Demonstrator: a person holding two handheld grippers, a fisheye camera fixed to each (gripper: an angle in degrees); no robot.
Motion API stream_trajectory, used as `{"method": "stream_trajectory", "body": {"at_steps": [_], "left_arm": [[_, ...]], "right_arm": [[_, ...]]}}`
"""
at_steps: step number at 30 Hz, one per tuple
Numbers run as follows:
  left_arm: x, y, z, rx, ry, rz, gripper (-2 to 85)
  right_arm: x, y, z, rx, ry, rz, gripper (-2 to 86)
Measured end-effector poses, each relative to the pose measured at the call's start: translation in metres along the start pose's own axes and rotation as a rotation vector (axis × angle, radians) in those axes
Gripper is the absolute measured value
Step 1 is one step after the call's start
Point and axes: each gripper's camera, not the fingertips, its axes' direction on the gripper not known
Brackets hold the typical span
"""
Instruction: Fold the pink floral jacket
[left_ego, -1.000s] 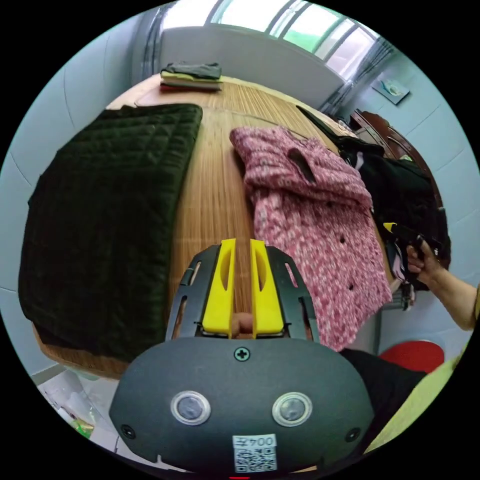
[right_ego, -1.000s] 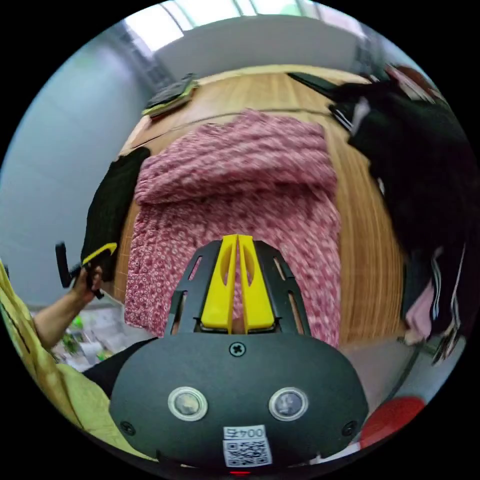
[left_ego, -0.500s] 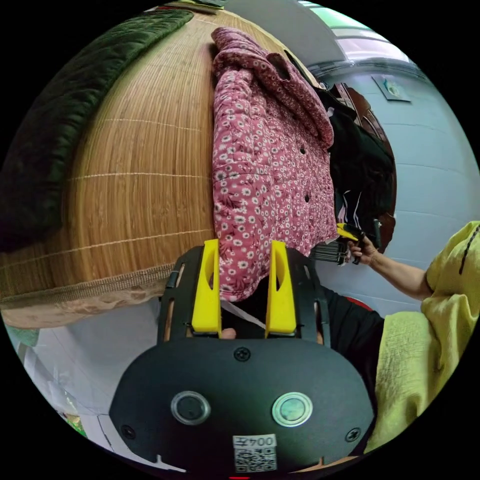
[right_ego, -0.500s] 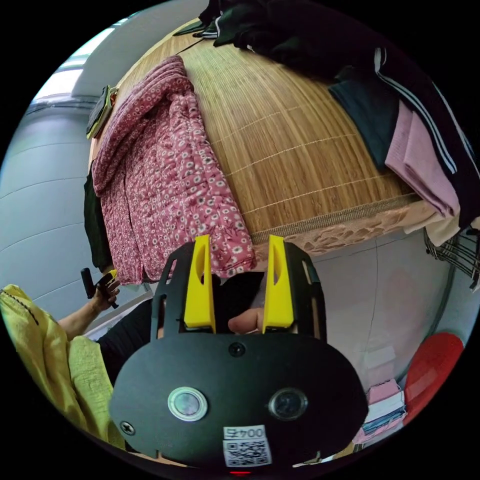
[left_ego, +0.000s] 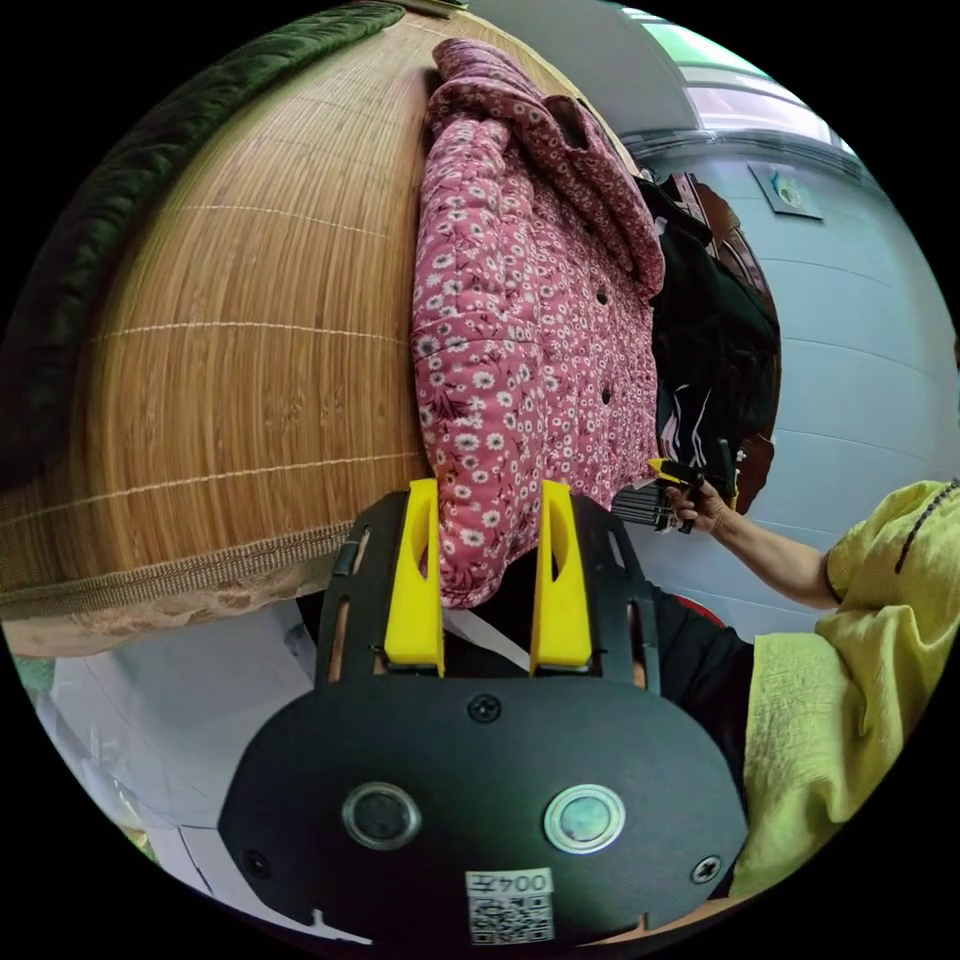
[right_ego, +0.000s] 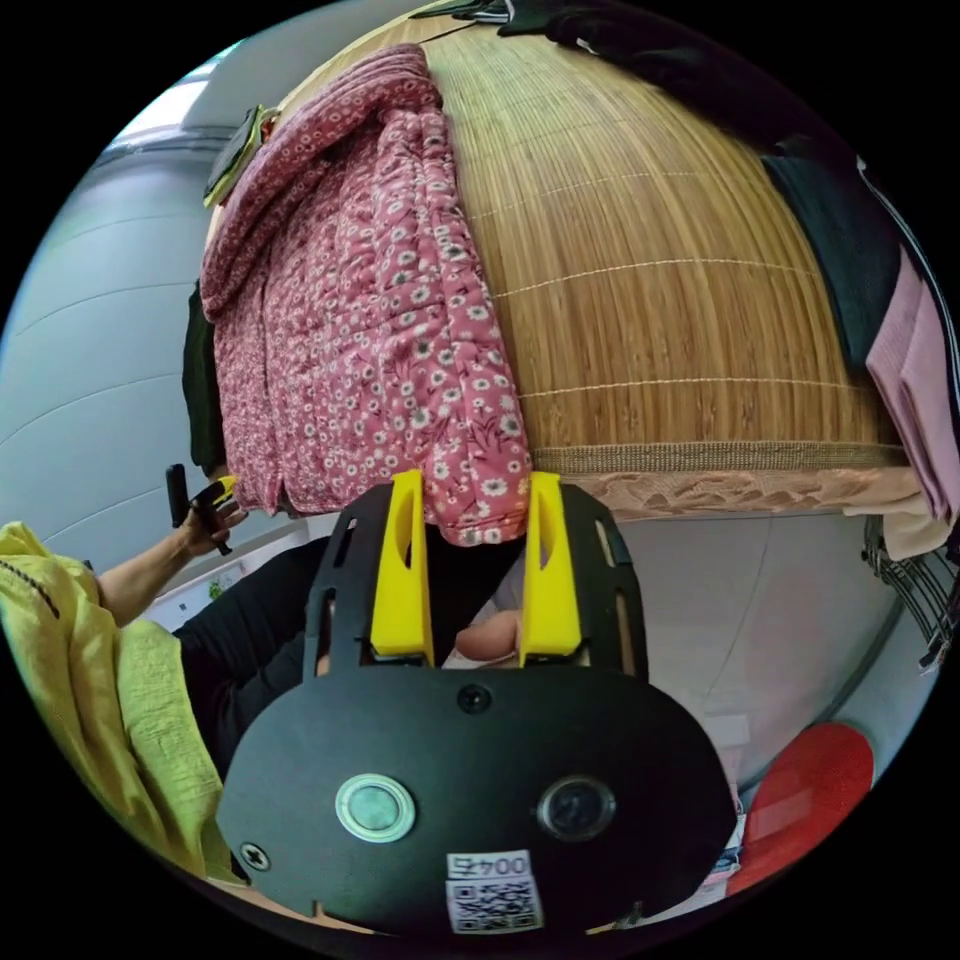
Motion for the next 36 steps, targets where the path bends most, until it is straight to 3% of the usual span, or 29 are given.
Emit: {"method": "stream_trajectory", "body": {"at_steps": [3,5,11,17,24,31,36], "left_arm": [[0.001,-0.015,0.013,-0.087,-0.003,0.02,7.7],[-0.002,-0.022,0.013,-0.112,0.052,0.023,5.8],[-0.026,-0.014,-0.031,-0.058,0.182,0.005,3.5],[-0.047,0.005,-0.07,-0.059,0.258,-0.025,3.4],[-0.044,0.011,-0.099,-0.057,0.533,-0.077,3.9],[-0.026,-0.097,-0.156,0.12,0.809,-0.189,4.8],[-0.042,-0.223,-0.172,0.188,0.677,-0.252,5.8]], "right_arm": [[-0.002,0.003,-0.014,-0.022,-0.011,-0.016,5.7],[0.0,0.012,-0.037,-0.002,-0.138,-0.035,4.3],[-0.017,0.041,-0.102,0.097,-0.248,-0.104,3.6],[-0.031,0.083,-0.132,0.068,-0.364,-0.124,3.6],[-0.042,0.11,-0.166,0.1,-0.608,-0.024,3.9],[-0.064,0.016,-0.251,0.303,-0.87,0.114,4.0],[-0.068,-0.128,-0.261,0.377,-0.831,0.184,5.1]]}}
